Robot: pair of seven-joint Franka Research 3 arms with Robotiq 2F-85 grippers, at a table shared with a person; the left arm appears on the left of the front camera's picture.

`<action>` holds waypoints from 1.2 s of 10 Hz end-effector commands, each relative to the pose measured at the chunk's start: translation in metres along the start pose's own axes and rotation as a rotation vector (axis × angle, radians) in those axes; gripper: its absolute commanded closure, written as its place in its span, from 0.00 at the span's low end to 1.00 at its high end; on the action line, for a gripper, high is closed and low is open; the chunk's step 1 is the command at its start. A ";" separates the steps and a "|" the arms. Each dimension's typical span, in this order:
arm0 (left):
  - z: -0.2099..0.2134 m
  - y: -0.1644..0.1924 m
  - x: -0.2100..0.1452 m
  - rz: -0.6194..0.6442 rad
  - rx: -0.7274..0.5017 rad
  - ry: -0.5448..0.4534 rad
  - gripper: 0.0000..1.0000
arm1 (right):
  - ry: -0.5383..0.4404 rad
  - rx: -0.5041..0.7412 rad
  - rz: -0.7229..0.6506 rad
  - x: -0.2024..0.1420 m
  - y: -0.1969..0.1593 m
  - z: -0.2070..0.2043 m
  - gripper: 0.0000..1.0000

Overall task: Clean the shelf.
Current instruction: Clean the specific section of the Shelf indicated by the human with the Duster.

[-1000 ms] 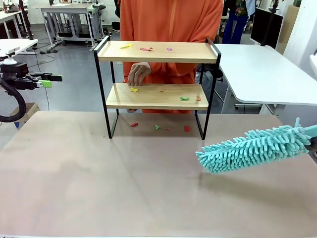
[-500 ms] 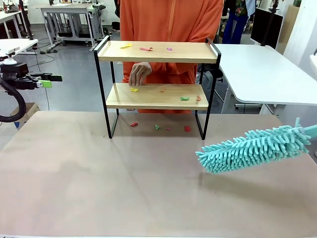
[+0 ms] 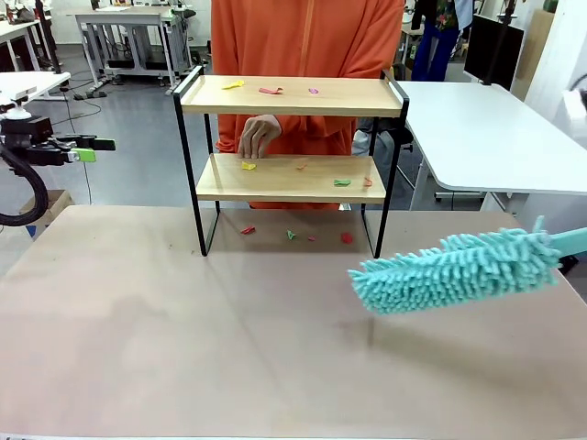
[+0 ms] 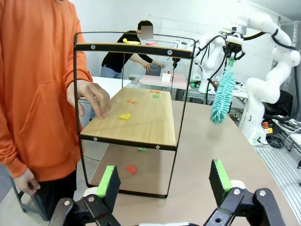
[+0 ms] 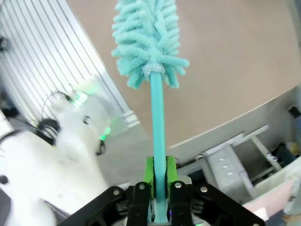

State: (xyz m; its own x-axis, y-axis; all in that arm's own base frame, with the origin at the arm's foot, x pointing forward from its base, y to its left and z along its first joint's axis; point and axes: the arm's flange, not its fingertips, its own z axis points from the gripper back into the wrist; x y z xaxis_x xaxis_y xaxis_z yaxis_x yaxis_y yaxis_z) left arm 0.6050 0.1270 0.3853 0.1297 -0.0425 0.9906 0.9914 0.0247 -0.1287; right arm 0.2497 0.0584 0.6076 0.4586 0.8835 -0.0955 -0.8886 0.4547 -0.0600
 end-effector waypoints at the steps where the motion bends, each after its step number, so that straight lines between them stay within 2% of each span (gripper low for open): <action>1: 0.001 -0.001 0.000 -0.017 -0.004 0.007 0.00 | -0.110 0.060 -0.171 0.033 0.027 0.032 0.87; 3: 0.001 -0.001 0.000 -0.017 -0.004 0.007 0.00 | -0.255 0.078 -0.267 0.071 0.051 0.046 0.87; 4: 0.001 -0.001 0.000 -0.017 -0.004 0.007 0.00 | -0.291 0.018 -0.329 0.091 0.057 0.046 0.87; 5: 0.001 -0.001 0.000 -0.017 -0.004 0.007 0.00 | -0.347 0.052 -0.324 0.113 0.055 0.039 0.87; 6: 0.001 -0.001 0.000 -0.017 -0.004 0.007 0.00 | -0.341 0.067 -0.216 0.125 0.054 0.030 0.87; 7: 0.001 -0.001 0.000 -0.017 -0.004 0.007 0.00 | -0.291 0.075 -0.297 0.092 0.062 0.054 0.87; 10: 0.001 -0.001 0.000 -0.017 -0.004 0.007 0.00 | -0.291 0.075 -0.297 0.092 0.062 0.054 0.87; 11: 0.001 -0.001 0.000 -0.017 -0.004 0.007 0.00 | -0.295 0.078 -0.292 0.102 0.061 0.046 0.87; 12: 0.001 -0.001 0.000 -0.017 -0.004 0.007 0.00 | -0.269 0.059 -0.422 0.138 0.071 0.040 0.87</action>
State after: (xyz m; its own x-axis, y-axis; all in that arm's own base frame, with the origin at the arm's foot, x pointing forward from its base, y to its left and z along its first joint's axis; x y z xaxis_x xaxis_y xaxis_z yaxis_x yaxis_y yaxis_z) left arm 0.6050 0.1270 0.3853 0.1297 -0.0425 0.9906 0.9914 0.0248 -0.1288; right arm 0.2387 0.1878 0.6377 0.7040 0.6848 0.1881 -0.7015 0.7118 0.0342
